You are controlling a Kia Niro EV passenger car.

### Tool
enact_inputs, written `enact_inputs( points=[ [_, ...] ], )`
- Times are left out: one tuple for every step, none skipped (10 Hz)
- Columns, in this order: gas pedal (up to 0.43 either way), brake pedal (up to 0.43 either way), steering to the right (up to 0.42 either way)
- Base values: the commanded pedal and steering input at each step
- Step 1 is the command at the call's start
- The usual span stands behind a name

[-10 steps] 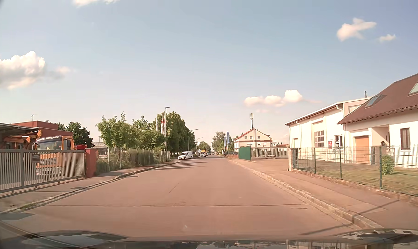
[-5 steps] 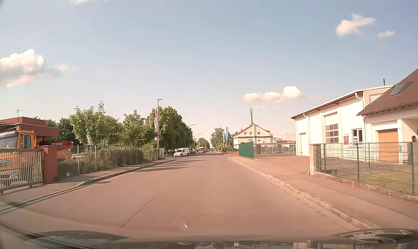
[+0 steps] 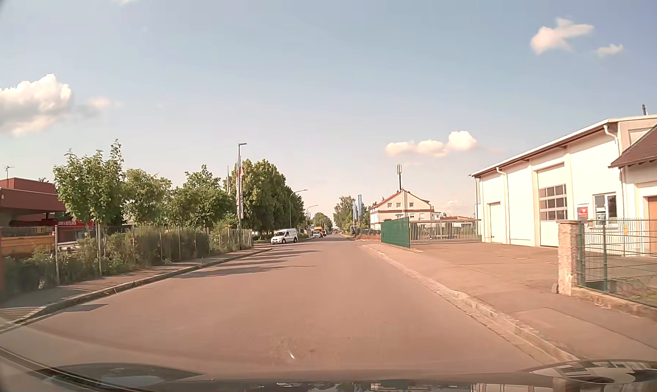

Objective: Follow the waypoints while adhering to traffic rules and regulations

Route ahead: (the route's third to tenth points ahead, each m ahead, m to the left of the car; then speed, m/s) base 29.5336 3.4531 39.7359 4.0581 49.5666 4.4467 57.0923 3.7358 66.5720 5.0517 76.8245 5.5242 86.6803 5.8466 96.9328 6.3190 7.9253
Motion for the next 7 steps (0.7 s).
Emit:
enact_inputs(
  points=[
    [0.039,0.012,-0.006],
    [0.039,0.012,-0.006],
    [0.028,0.012,-0.006],
    [0.028,0.012,-0.008],
    [0.028,0.012,-0.01],
    [0.028,0.012,-0.011],
    [0.028,0.012,-0.011]
  ],
)
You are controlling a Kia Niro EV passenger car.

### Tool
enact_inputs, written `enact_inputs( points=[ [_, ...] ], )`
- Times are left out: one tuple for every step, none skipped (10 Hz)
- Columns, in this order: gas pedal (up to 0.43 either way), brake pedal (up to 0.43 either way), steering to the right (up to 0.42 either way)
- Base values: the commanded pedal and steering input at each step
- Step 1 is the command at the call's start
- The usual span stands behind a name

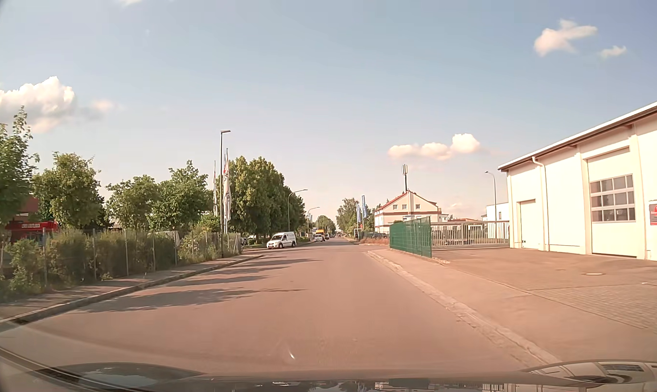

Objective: Follow the waypoints while adhering to traffic rules and regulations

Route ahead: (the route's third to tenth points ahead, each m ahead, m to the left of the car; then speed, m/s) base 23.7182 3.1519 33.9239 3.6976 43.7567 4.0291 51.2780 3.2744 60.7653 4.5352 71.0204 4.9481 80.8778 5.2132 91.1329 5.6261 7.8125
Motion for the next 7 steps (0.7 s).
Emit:
enact_inputs(
  points=[
    [0.039,0.012,-0.011],
    [0.047,0.012,-0.011],
    [0.047,0.012,-0.013],
    [0.059,0.012,-0.018],
    [0.059,0.012,-0.021],
    [0.059,0.012,-0.022],
    [0.059,0.012,-0.022]
  ],
)
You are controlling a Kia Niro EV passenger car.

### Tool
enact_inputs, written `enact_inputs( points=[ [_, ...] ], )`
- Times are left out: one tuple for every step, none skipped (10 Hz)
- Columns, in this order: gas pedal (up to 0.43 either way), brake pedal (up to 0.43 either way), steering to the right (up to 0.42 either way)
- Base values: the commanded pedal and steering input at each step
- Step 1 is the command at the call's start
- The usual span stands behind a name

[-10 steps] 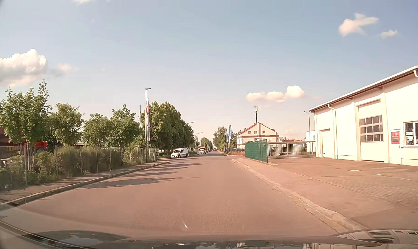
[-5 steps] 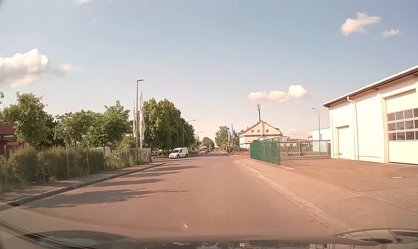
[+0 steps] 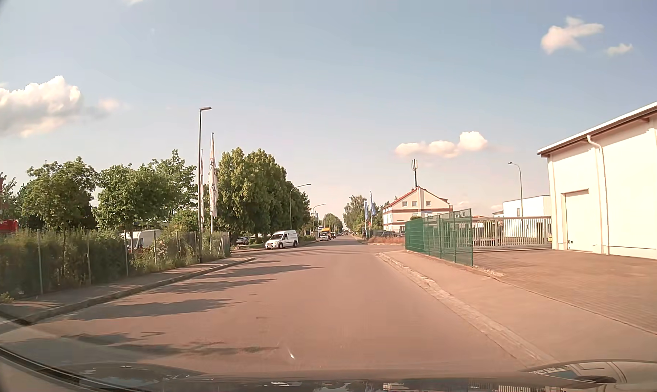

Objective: Follow the waypoints while adhering to traffic rules and regulations

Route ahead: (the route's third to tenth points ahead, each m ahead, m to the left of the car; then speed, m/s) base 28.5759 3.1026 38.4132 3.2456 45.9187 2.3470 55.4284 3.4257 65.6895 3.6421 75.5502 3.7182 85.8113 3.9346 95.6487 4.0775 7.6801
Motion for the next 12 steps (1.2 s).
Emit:
enact_inputs(
  points=[
    [0.059,0.012,-0.022],
    [0.059,0.012,-0.022],
    [0.059,0.012,-0.021],
    [0.059,0.012,-0.019],
    [0.059,0.012,-0.014],
    [0.059,0.012,-0.011],
    [0.047,0.012,-0.008],
    [0.0,0.012,-0.005],
    [0.0,0.012,-0.003],
    [0.0,0.012,-0.003],
    [0.0,0.012,-0.003],
    [0.0,0.03,-0.003]
  ],
)
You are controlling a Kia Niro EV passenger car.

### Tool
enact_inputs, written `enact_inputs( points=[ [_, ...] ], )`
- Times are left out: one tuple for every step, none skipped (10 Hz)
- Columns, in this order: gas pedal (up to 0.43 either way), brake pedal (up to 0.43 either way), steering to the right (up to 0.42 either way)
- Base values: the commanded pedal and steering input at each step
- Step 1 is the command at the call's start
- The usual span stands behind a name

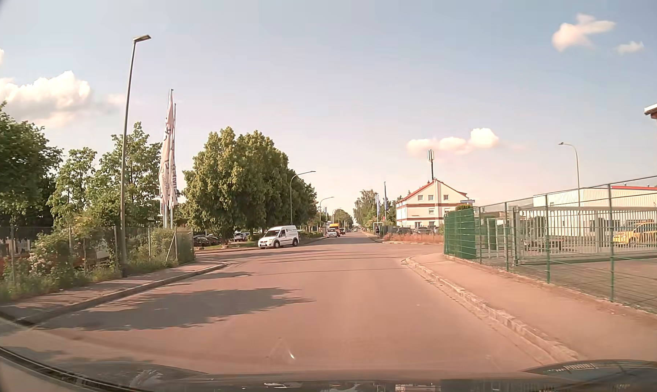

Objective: Follow the waypoints while adhering to traffic rules and regulations

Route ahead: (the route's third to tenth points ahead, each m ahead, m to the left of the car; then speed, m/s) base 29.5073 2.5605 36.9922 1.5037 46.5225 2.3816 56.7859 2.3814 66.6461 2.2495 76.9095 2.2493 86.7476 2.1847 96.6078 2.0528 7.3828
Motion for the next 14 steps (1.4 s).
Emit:
enact_inputs(
  points=[
    [0.0,0.085,-0.003],
    [0.0,0.128,-0.003],
    [0.0,0.128,-0.005],
    [0.0,0.146,-0.007],
    [0.0,0.165,-0.007],
    [0.0,0.195,-0.006],
    [0.0,0.207,-0.005],
    [0.0,0.207,-0.003],
    [0.0,0.213,-0.002],
    [0.0,0.232,-0.002],
    [0.0,0.238,-0.002],
    [0.0,0.238,-0.002],
    [0.0,0.238,-0.002],
    [0.0,0.226,-0.005]
  ],
)
